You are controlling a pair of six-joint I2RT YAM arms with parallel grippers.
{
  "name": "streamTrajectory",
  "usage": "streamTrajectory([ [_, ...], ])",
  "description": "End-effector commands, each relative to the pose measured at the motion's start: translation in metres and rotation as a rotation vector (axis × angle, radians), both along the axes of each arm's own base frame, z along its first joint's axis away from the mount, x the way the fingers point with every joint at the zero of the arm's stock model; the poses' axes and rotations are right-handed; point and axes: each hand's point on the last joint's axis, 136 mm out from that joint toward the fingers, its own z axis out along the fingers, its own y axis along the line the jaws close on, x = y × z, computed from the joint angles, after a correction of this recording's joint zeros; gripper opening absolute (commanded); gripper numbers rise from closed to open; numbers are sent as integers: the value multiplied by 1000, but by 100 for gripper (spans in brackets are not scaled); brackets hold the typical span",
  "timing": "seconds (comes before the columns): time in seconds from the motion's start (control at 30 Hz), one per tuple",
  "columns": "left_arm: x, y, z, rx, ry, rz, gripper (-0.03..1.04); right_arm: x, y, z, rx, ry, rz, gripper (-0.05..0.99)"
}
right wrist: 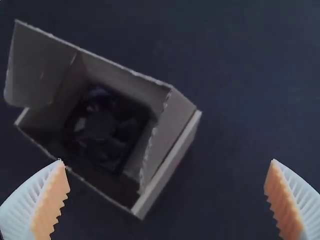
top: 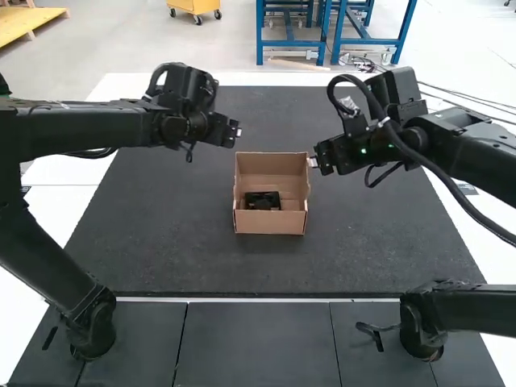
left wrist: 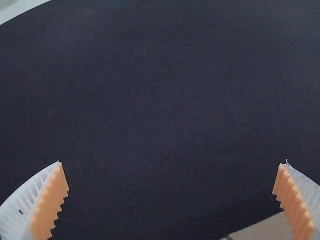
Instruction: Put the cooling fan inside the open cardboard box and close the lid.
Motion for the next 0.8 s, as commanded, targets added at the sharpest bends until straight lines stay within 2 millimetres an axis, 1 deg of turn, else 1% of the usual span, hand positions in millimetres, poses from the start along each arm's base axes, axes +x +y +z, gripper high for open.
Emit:
streamTrajectory([
  [0.0,-3,-28,12,-17,-17,-77,97,2,5,13,32,0,22,89],
  [0.17,-4,-43,8,-20,-4,-115,97,1,6,16,26,22,26,89],
  [0.3,0,-48,4,-19,10,-128,97,2,7,19,27,24,31,89],
  [0.47,0,-52,-3,0,30,-153,97,2,7,15,24,37,32,89],
  [0.63,-9,-54,-23,42,100,-203,97,7,8,15,23,39,26,89],
  [0.77,-18,-58,-32,50,140,-231,97,8,8,14,21,45,26,89],
])
